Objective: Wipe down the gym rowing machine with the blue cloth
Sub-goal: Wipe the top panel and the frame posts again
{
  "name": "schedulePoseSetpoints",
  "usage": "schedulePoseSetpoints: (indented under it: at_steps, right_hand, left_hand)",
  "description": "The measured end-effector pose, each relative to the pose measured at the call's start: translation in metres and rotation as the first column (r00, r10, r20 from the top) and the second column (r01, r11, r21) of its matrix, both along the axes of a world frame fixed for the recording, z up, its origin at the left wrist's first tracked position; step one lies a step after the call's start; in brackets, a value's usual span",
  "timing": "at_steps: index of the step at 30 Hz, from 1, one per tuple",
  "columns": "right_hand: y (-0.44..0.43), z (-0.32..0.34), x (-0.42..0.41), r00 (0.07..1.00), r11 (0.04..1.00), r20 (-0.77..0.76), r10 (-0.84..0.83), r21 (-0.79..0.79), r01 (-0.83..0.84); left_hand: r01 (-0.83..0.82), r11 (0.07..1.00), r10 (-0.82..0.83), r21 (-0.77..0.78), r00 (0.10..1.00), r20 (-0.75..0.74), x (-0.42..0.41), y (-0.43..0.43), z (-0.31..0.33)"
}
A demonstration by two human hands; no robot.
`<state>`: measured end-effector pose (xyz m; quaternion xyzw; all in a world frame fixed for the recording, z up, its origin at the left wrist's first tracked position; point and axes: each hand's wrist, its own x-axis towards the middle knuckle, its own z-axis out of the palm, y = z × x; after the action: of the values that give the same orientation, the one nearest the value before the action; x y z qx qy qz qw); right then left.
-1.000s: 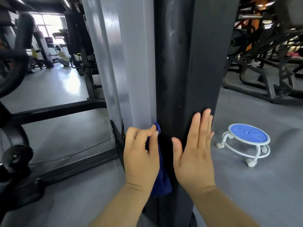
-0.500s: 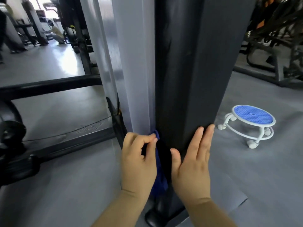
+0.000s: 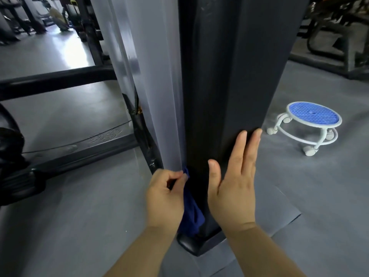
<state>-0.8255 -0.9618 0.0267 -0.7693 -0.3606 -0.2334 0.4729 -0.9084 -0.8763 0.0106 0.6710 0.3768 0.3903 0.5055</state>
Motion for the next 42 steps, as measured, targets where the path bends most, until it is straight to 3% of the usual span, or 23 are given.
schedulePoseSetpoints:
  at_steps: [3, 8, 11, 16, 22, 29, 34, 36, 39, 42]
  right_hand:
    - [0.001, -0.003, 0.002, 1.000, 1.000, 0.014, -0.002, 0.008, 0.002]
    - [-0.007, -0.027, 0.007, 1.000, 0.999, -0.011, -0.009, -0.034, 0.009]
    - [-0.010, -0.044, 0.004, 0.999, 0.999, -0.045, -0.013, -0.045, 0.011]
    - [-0.009, -0.047, 0.000, 0.996, 0.998, -0.078, -0.030, -0.050, 0.026]
    - [-0.007, -0.045, -0.008, 0.993, 1.000, -0.117, -0.025, -0.019, 0.022]
    - [-0.007, -0.041, -0.014, 0.988, 0.999, -0.150, -0.027, -0.028, 0.023]
    - [-0.006, -0.035, -0.023, 0.978, 1.000, -0.206, -0.030, -0.014, 0.028]
    - [-0.005, -0.035, -0.024, 0.976, 1.000, -0.216, -0.025, -0.003, 0.025]
    - [-0.005, -0.035, -0.023, 0.978, 1.000, -0.209, -0.027, -0.001, 0.027]
    - [-0.005, -0.034, -0.025, 0.975, 1.000, -0.220, -0.031, -0.003, 0.031]
  left_hand:
    - [-0.019, 0.988, 0.000, -0.156, 0.993, -0.121, -0.001, -0.006, -0.023]
    - [-0.061, 0.991, 0.068, 0.119, 0.996, -0.050, 0.002, -0.010, -0.016]
    - [-0.054, 0.991, 0.057, 0.125, 0.998, -0.024, 0.003, -0.007, -0.020]
    - [-0.045, 0.999, 0.044, -0.017, 0.995, -0.092, 0.001, -0.007, -0.046]
    - [-0.058, 0.997, 0.060, -0.059, 0.998, 0.022, 0.002, -0.011, -0.044]
    - [-0.090, 0.965, 0.093, -0.247, 0.996, 0.001, 0.007, -0.012, -0.048]
    - [-0.040, 0.927, -0.066, -0.372, 0.961, -0.268, -0.007, -0.009, -0.078]
    - [-0.071, 0.923, -0.013, -0.379, 0.976, -0.215, -0.007, -0.009, -0.080]
    - [-0.075, 0.927, 0.072, -0.369, 0.997, -0.022, 0.002, -0.014, -0.066]
    - [-0.087, 0.923, 0.103, -0.375, 0.994, 0.023, 0.006, -0.016, -0.061]
